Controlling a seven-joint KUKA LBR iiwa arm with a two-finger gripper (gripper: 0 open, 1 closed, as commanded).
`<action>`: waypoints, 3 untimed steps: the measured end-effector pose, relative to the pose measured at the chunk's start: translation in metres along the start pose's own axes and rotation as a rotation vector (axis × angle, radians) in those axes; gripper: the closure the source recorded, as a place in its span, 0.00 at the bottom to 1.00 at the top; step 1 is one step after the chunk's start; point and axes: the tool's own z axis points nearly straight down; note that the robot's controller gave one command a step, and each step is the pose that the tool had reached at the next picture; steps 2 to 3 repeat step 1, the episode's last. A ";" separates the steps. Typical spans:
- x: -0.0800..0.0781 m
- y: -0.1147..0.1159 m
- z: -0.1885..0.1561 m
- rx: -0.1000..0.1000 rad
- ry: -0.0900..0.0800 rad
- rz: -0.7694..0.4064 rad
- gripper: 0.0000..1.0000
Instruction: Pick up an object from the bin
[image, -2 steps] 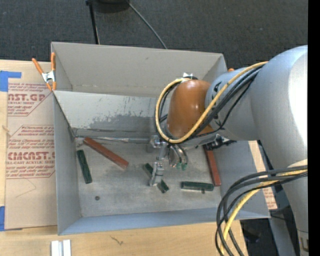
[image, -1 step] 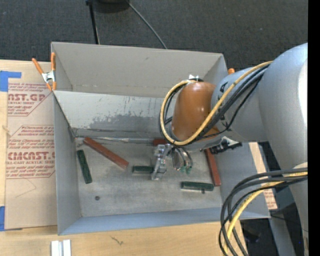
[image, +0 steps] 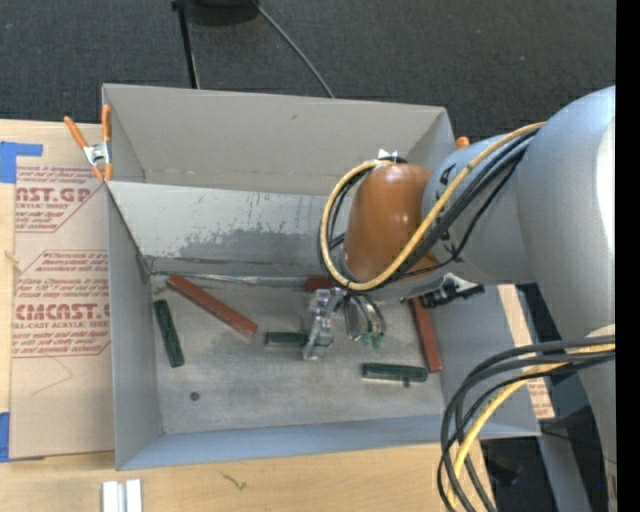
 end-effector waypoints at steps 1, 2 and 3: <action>0.072 -0.001 -0.149 0.000 -0.002 0.031 1.00; 0.072 -0.001 -0.149 0.000 -0.002 0.031 1.00; 0.072 -0.001 -0.149 0.000 -0.002 0.031 1.00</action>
Offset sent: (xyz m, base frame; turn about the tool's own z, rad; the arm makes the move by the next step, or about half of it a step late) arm 0.0000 0.0000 0.0000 0.0000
